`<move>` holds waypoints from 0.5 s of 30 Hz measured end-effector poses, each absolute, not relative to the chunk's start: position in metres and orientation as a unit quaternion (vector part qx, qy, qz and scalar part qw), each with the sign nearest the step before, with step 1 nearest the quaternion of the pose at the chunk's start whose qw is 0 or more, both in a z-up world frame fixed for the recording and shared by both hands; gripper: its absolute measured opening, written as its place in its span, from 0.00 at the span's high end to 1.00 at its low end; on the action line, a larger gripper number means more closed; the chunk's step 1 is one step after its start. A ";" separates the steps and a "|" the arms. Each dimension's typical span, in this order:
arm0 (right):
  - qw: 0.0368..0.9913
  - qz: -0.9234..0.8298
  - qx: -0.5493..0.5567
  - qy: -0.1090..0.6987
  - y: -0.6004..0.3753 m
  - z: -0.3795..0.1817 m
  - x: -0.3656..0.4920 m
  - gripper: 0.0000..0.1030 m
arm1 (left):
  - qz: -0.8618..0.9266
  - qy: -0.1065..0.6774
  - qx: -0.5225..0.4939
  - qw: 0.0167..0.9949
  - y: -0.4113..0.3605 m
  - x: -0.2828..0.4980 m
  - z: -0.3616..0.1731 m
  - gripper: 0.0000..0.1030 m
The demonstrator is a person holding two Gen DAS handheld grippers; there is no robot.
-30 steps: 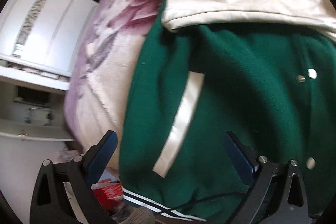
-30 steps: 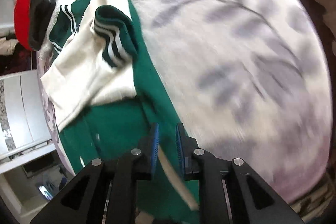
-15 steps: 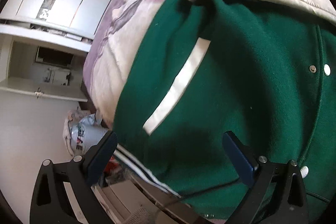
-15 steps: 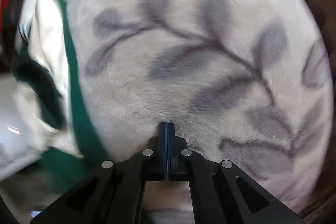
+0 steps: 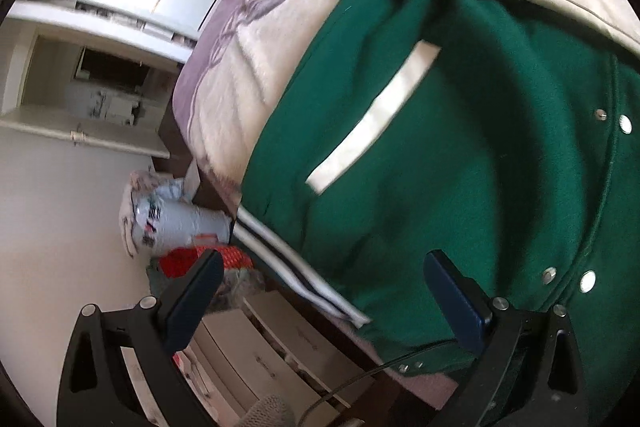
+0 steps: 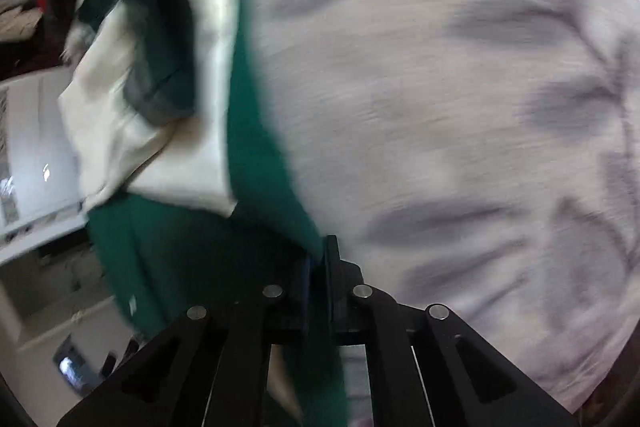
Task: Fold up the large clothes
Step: 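Lift the jacket hem with both grippers and fold it toward the collar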
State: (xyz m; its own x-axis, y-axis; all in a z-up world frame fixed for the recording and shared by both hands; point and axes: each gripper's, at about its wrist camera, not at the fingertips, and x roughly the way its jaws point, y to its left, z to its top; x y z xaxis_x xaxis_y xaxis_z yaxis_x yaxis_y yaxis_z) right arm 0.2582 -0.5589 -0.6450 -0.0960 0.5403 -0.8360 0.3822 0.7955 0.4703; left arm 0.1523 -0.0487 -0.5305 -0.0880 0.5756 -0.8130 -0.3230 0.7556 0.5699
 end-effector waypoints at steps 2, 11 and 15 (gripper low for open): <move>0.594 0.079 0.299 0.743 -0.559 -0.639 0.260 0.94 | 0.341 0.662 0.083 0.662 -0.040 0.140 -0.529 0.00; 0.613 0.115 0.307 0.719 -0.558 -0.569 0.189 0.89 | 0.280 0.706 -0.059 0.648 -0.005 0.057 -0.538 0.01; 0.548 0.091 0.343 0.758 -0.547 -0.589 0.105 0.80 | 0.083 0.726 -0.252 0.635 -0.022 0.034 -0.583 0.02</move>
State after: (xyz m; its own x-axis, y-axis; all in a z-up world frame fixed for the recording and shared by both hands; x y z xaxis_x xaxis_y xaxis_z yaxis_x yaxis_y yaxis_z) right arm 0.1050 -0.5468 -0.5894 -0.1647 0.6193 -0.7677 0.4191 0.7485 0.5139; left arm 0.0339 -0.0219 -0.5825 -0.0672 -0.2596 -0.9634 -0.4710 0.8594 -0.1987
